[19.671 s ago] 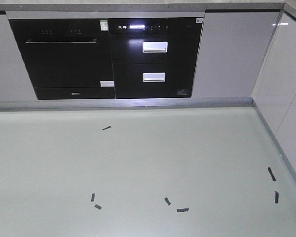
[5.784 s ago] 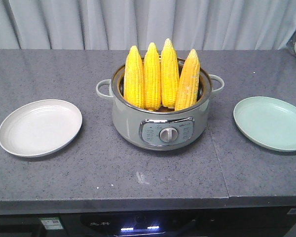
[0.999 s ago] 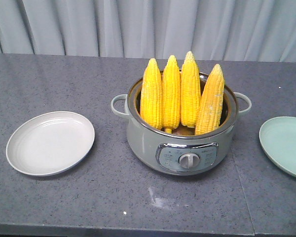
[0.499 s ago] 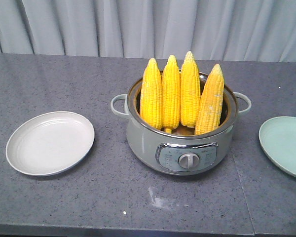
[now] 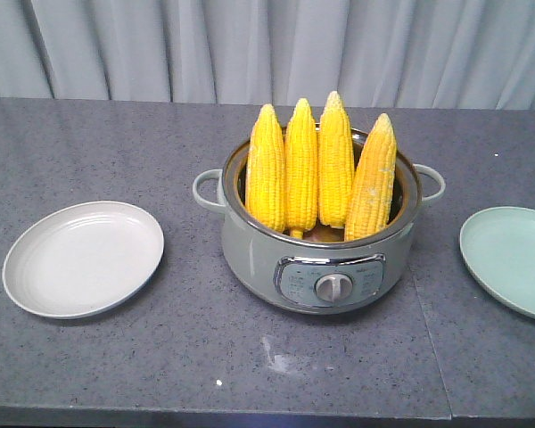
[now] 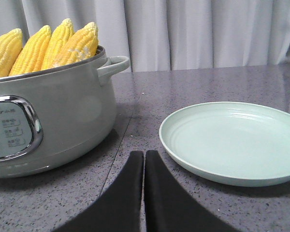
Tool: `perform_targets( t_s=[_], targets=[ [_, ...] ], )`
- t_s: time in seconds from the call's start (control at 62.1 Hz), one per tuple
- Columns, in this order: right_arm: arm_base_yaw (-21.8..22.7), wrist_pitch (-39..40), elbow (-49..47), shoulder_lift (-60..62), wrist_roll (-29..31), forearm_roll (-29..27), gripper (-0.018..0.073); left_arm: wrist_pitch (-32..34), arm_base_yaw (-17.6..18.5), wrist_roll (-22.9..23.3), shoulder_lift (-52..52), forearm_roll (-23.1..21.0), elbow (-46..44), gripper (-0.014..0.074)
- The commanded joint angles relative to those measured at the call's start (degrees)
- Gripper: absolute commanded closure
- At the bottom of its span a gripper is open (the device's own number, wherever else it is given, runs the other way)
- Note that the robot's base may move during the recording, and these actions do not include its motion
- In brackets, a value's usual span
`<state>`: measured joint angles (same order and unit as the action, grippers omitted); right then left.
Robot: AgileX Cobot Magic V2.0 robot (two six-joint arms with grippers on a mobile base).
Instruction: Distribute corn equally
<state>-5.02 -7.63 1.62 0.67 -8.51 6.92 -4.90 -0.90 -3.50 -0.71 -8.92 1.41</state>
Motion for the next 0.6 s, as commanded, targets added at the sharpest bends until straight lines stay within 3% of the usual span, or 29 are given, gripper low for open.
perform_targets(
  t_s=[0.0,0.58],
  targets=[
    [0.4,4.2,1.1,0.3,0.3,0.3,0.0561,3.9,0.0,0.0,-0.8,-0.6,-1.3,0.0602],
    [0.4,4.2,1.1,0.3,0.3,0.3,0.0561,3.9,0.0,0.0,-0.8,-0.6,-1.3,0.0602]
  ],
)
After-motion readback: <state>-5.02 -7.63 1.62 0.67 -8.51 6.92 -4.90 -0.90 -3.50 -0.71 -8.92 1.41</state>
